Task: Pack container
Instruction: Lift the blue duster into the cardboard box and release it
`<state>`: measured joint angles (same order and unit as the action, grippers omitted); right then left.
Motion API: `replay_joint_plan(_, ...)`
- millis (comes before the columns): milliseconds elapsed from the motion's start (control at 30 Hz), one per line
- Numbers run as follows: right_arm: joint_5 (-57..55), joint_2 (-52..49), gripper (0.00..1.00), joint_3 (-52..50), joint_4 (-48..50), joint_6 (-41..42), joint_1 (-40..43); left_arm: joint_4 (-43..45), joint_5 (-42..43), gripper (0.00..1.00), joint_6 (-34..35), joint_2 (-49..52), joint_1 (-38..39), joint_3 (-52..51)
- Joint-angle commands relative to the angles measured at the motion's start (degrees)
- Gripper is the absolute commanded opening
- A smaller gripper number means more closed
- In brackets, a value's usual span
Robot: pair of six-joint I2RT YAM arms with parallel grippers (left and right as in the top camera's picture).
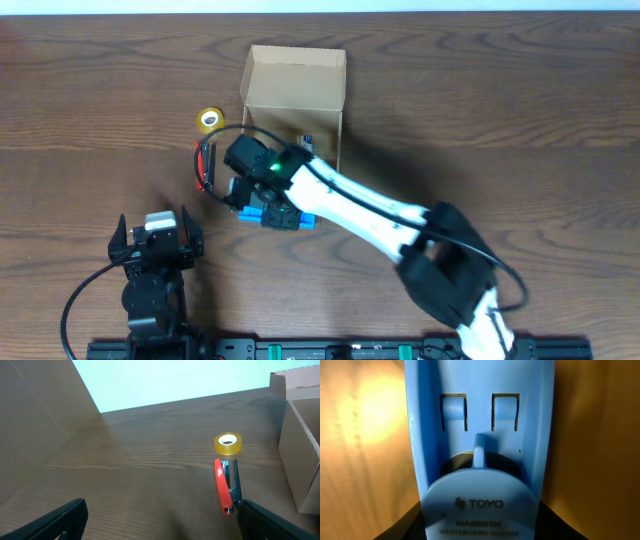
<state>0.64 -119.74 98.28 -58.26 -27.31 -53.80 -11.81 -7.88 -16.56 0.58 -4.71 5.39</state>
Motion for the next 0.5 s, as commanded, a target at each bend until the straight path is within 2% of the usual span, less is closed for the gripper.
replay_joint_plan(0, -0.42, 5.81, 0.22, 0.74, 0.00, 1.55, 0.24, -0.52, -0.02, 0.96, -0.15, -0.33, 0.24, -1.60)
replay_joint_plan(133, -1.62, 10.71, 0.22, 0.74, 0.98, 1.73, 0.50, -0.52, -0.02, 0.95, -0.15, -0.33, 0.24, -1.60)
replay_joint_plan(233, -6.47, 13.14, 0.22, 0.74, 3.80, 3.67, 1.77, -0.52, -0.02, 0.95, -0.15, -0.33, 0.24, -1.60)
replay_joint_plan(467, -4.11, 11.87, 0.29, 0.72, 10.43, 3.72, 9.55, -0.52, -0.02, 0.95, -0.15, -0.33, 0.24, -1.60)
